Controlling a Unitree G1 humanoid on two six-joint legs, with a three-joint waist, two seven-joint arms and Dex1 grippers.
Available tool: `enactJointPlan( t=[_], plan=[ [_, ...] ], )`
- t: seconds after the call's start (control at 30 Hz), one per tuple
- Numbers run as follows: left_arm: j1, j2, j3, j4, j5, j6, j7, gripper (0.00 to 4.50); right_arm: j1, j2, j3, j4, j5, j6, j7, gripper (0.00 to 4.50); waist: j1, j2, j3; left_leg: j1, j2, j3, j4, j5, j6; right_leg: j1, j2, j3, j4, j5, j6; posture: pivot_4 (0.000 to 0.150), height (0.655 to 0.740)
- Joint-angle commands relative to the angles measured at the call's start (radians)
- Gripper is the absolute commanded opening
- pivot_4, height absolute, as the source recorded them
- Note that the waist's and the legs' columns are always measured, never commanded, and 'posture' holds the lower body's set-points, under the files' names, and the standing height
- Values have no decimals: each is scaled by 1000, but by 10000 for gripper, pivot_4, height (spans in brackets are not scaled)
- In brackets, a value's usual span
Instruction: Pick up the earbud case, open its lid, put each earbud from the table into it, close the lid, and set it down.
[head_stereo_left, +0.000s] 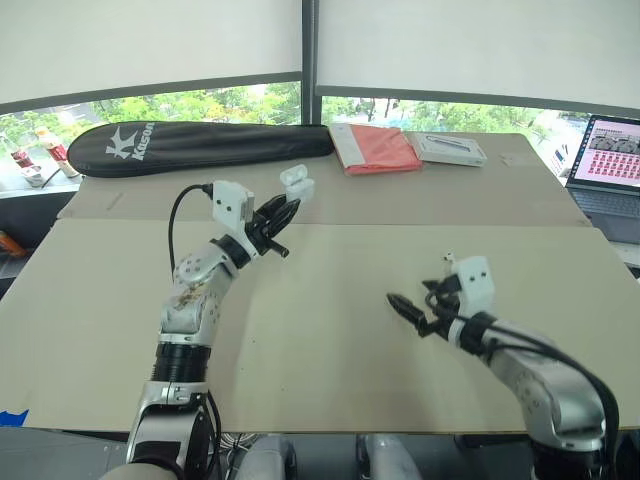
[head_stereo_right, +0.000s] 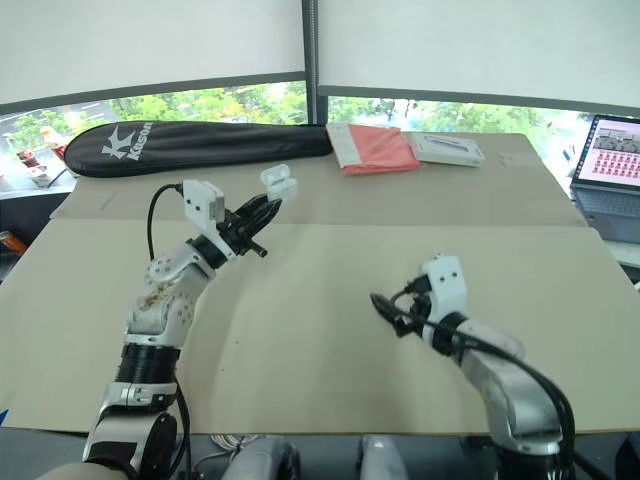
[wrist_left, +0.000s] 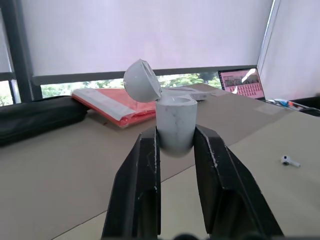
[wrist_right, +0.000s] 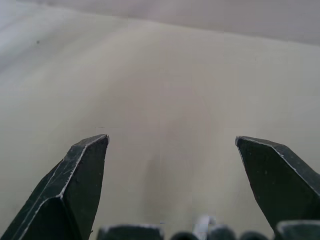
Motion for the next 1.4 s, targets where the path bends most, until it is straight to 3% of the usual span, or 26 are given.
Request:
enactJointPlan(
  t=[0.03, 0.37, 0.47, 0.77, 0.8, 0.87, 0.97, 1.17, 1.3, 1.4],
  plan=[
    [12, -2, -8, -75, 2, -25, 17, 4628, 47, 25, 19, -50, -54, -41, -84, 44857, 0, 0, 0, 0, 0, 0, 0, 0, 0, 0, 0, 0, 0, 0, 0, 1500, 7400],
    [-13, 23, -15, -56, -1, -23, 6, 4628, 93, 115, 38, -4, -108, -33, -204, 44857, 0, 0, 0, 1, 0, 0, -1, 0, 0, 0, 0, 0, 0, -1, -1, 1500, 7400],
    [-21, 21, -21, -57, 0, -20, 9, 4628, 103, 124, 55, -3, -116, -41, -210, 37149, 0, -1, 0, 1, 0, -1, 0, 0, 0, 0, 0, 0, 0, -1, -1, 1500, 7400],
    [-16, 31, -45, -48, 20, -46, -7, 4628, 128, 69, 160, 12, -181, -153, -170, 5858, -7, -1, 0, 1, 0, -1, -1, 0, 0, 0, 1, 0, 0, -1, -1, 1500, 7400],
    [-18, 29, -46, -46, 21, -48, -5, 4628, 128, 66, 157, 17, -179, -162, -165, 3324, -7, -1, 0, 1, 0, -1, -1, 0, 0, 0, 1, 0, 0, -1, -1, 1500, 7400],
    [-21, 24, -50, -39, 24, -55, 0, 4628, 132, 40, 145, 35, -167, -184, -124, 3284, -8, -1, 0, 1, 0, -1, -1, 0, 0, 0, 1, 0, 0, -2, -1, 1500, 7400],
    [-24, 10, -53, -29, 24, -67, 8, 4628, 139, -79, 100, 95, -142, -234, 14, 3284, -7, -1, 0, 1, 0, -1, -1, 0, 0, 1, 1, 0, 0, -2, -1, 1500, 7400],
    [-1, -7, -43, -25, 27, -91, 29, 4628, 87, -479, -12, 255, -65, -346, 430, 3283, 6, -1, 0, 2, -1, -1, 0, -1, 2, 4, 0, 0, -2, -2, -1, 1500, 7400],
    [23, -9, -37, -24, 29, -112, 44, 4628, 66, -753, 26, 443, -100, -474, 724, 3283, 5, -1, 0, 4, -1, -1, -1, -1, 2, 6, 0, 0, -4, -2, -1, 1500, 7400],
    [39, -4, -26, -26, 28, -119, 56, 4628, 41, -887, 81, 584, -159, -589, 868, 3283, 3, -2, 0, 5, 0, -1, -1, -1, 2, 7, 0, 0, -5, -2, -1, 1500, 7400]
  ],
)
